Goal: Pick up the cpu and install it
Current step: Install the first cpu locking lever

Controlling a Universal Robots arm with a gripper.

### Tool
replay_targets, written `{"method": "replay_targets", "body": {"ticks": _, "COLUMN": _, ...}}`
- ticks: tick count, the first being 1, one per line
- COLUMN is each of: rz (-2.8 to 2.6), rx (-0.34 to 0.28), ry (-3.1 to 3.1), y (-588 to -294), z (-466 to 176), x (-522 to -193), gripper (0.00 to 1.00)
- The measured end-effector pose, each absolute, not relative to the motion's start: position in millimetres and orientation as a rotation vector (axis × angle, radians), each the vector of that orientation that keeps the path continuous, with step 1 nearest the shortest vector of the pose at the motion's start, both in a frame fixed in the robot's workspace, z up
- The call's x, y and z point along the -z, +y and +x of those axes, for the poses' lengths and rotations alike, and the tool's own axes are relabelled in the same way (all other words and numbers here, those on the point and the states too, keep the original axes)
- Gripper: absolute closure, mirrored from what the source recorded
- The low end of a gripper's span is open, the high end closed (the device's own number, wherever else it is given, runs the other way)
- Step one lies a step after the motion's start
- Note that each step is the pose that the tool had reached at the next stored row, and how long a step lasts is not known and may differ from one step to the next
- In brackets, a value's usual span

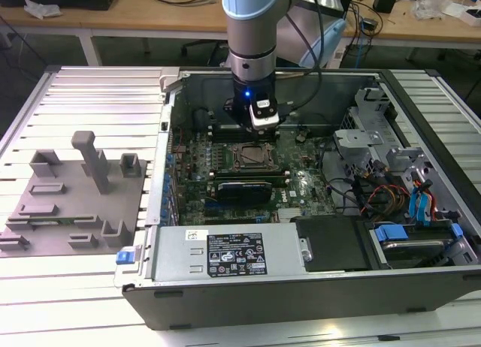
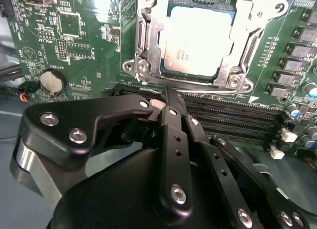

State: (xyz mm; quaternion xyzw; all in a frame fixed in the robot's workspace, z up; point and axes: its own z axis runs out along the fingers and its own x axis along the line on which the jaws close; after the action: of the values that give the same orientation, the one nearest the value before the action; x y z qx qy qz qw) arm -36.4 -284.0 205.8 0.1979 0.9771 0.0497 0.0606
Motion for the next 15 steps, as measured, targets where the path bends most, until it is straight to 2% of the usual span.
{"method": "replay_targets", "body": {"ticks": 15, "rz": 0.582, "rx": -0.169, "ry": 2.893, "y": -284, "z": -48, "x": -203, "gripper": 0.89}}
